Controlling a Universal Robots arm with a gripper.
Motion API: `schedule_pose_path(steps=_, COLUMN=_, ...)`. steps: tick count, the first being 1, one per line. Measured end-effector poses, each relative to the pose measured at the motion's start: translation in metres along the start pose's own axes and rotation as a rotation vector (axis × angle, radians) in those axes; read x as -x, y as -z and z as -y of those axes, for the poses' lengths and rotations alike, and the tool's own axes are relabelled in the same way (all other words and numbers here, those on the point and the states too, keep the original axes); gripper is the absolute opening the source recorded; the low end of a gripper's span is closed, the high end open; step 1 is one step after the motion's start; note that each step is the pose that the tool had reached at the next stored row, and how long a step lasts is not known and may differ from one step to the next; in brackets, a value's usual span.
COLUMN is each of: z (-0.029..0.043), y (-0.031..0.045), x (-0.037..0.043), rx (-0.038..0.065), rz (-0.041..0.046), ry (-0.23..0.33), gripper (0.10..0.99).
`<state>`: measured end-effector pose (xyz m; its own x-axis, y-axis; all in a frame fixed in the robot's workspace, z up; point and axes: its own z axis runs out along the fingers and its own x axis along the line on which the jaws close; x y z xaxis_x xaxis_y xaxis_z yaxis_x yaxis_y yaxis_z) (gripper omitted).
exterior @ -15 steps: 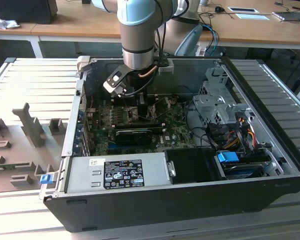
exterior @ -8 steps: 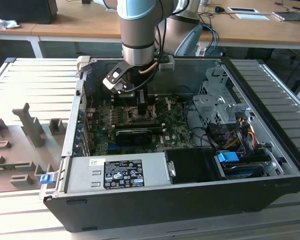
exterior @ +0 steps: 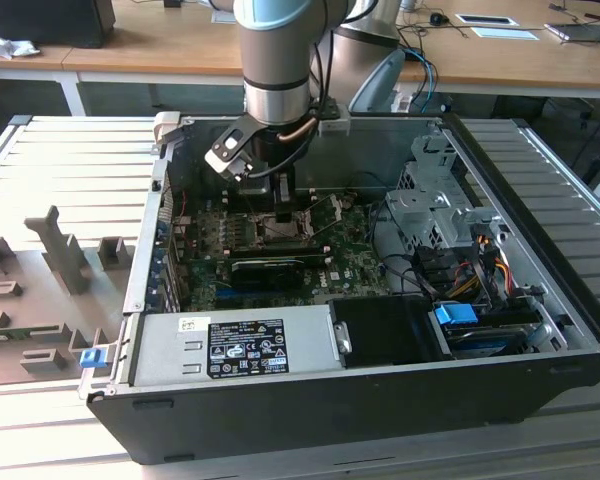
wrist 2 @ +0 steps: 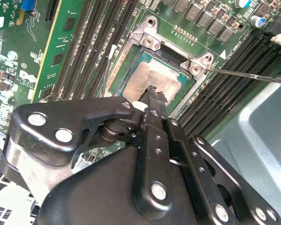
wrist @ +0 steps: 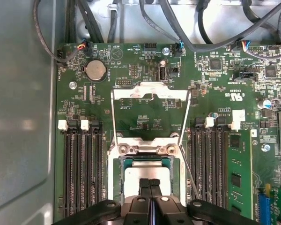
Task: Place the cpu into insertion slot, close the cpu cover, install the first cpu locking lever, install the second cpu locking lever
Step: 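Place the cpu into insertion slot, then close the cpu cover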
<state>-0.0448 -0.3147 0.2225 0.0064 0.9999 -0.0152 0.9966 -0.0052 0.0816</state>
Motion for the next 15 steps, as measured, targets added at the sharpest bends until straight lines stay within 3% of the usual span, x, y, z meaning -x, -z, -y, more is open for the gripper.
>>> schedule_pose_path(steps=4, z=-0.0006, y=0.0078, x=0.0001, rx=0.000, rz=0.0000, ry=0.000, gripper=0.106)
schedule_pose_path(steps=11, z=-0.0047, y=0.0077, x=0.0020, rx=-0.002, rz=-0.0017, ry=0.000, gripper=0.106)
schedule_pose_path(steps=15, z=-0.0052, y=0.0132, x=0.0019, rx=-0.002, rz=-0.0013, ry=0.000, gripper=0.106)
